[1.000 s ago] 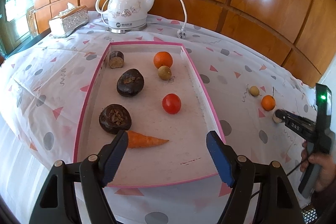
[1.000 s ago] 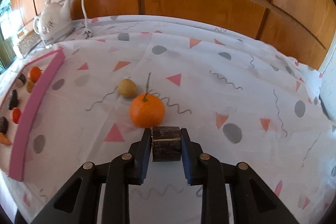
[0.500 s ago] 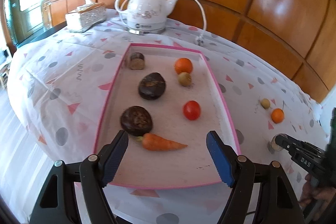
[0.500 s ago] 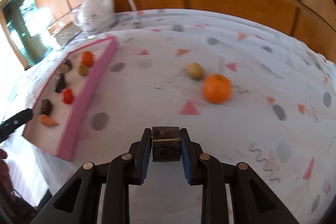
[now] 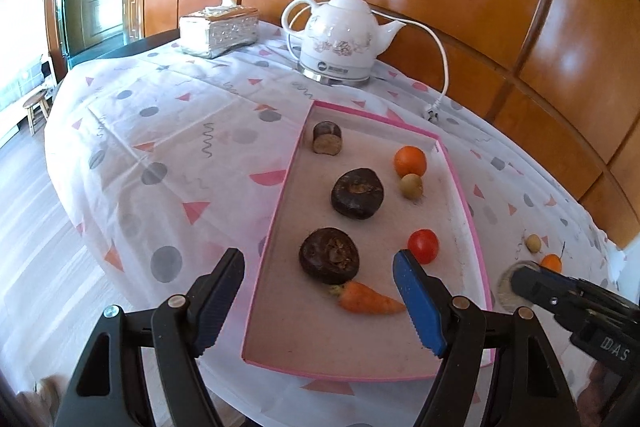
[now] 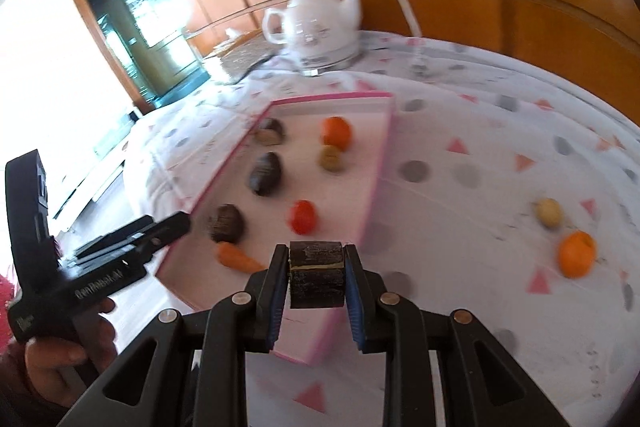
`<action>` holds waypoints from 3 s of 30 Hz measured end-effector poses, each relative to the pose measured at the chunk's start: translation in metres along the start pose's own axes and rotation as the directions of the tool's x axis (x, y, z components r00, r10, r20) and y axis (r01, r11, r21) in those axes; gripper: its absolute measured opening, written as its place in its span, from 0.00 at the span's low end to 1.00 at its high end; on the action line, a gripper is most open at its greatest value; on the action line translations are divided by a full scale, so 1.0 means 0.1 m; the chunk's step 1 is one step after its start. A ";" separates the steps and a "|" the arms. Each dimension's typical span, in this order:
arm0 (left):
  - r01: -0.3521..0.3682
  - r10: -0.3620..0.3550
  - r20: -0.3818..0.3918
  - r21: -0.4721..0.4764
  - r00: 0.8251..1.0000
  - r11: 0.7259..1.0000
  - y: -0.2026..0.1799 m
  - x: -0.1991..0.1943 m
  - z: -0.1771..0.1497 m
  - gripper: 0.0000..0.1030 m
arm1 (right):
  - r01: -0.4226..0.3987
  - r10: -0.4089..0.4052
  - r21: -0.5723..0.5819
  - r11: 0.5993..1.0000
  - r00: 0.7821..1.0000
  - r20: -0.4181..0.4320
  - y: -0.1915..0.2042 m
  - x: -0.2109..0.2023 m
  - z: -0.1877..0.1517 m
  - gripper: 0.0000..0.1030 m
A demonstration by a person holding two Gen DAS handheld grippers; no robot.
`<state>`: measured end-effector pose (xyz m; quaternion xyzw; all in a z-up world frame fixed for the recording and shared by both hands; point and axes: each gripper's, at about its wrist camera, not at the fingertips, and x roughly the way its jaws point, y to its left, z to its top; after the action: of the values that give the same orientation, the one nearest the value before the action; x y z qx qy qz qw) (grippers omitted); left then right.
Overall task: Organize fruits
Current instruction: 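Carry the dark cut slice into the tray beside the tomato and open the right gripper, then withdraw the right gripper and move the left gripper toward the orange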
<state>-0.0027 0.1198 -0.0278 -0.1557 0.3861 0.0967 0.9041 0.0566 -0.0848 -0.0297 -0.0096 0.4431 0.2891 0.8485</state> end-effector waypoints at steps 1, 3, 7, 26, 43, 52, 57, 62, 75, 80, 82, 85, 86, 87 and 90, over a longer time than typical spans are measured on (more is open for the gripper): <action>0.000 0.000 -0.005 -0.002 1.000 1.000 0.01 0.01 -0.01 0.75 | -0.002 0.002 -0.008 1.000 1.000 -0.006 0.04 0.04 0.01 0.26; 0.001 -0.001 -0.008 0.000 1.000 1.000 0.01 0.01 -0.02 0.75 | 0.020 -0.021 -0.022 1.000 1.000 -0.020 0.12 0.14 0.03 0.29; 0.008 -0.008 -0.011 0.006 1.000 1.000 0.00 0.02 -0.04 0.75 | 0.023 -0.023 -0.007 1.000 0.999 -0.033 0.13 0.21 -0.01 0.34; 0.060 -0.060 -0.003 0.117 0.998 0.991 -0.31 -0.06 -0.09 0.75 | 0.413 -0.431 0.251 0.876 0.902 0.018 -0.76 -0.50 -0.65 0.34; 0.097 -0.095 -0.021 0.201 0.995 0.975 -0.60 -0.09 -0.14 0.75 | 0.577 -0.647 0.479 0.661 0.762 -0.024 -1.57 -1.00 -1.18 0.36; 0.133 -0.124 -0.051 0.281 0.991 0.951 -0.85 -0.07 -0.18 0.75 | 0.604 -0.692 0.549 0.579 0.719 -0.061 -1.83 -1.13 -1.37 0.36; 0.157 -0.142 -0.068 0.331 0.987 0.930 -1.04 -0.07 -0.20 0.75 | 0.615 -0.714 0.575 0.540 0.696 -0.075 -1.92 -1.22 -1.46 0.36; 0.188 -0.167 -0.090 0.369 0.982 0.910 -1.19 -0.07 -0.21 0.75 | 0.621 -0.729 0.590 0.515 0.680 -0.080 -2.01 -1.26 -1.52 0.36; 0.303 -0.252 -0.168 0.507 0.953 0.807 -1.96 0.01 -0.29 0.75 | 0.619 -0.735 0.614 0.490 0.672 -0.091 -2.13 -1.30 -1.64 0.36; 0.341 -0.270 -0.208 0.547 0.940 0.765 -2.29 0.06 -0.40 0.75 | 0.616 -0.734 0.611 0.498 0.674 -0.081 -2.14 -1.31 -1.66 0.36; 0.354 -0.276 -0.221 0.557 0.935 0.751 -2.40 0.07 -0.44 0.75 | 0.615 -0.737 0.613 0.496 0.672 -0.077 -2.15 -1.32 -1.67 0.36; 0.362 -0.282 -0.227 0.576 0.932 0.733 -2.53 0.07 -0.50 0.75 | 0.618 -0.750 0.621 0.482 0.658 -0.073 -2.16 -1.36 -1.68 0.36; 0.364 -0.282 -0.230 0.580 0.931 0.729 -2.57 0.08 -0.51 0.75 | 0.621 -0.755 0.622 0.476 0.651 -0.073 -2.17 -1.37 -1.69 0.36; 0.370 -0.283 -0.239 0.581 0.929 0.725 -2.61 0.10 -0.53 0.75 | 0.623 -0.759 0.625 0.470 0.647 -0.074 -2.17 -1.39 -1.70 0.36; 0.378 -0.282 -0.252 0.583 0.926 0.719 -2.71 0.13 -0.56 0.75 | 0.622 -0.757 0.633 0.461 0.647 -0.085 -2.22 -1.39 -1.73 0.36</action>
<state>0.0485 -0.1521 -0.0178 0.0779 0.4265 -0.2103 0.8762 -0.0228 -0.3833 -0.0827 0.1157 0.3763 -0.2417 0.8869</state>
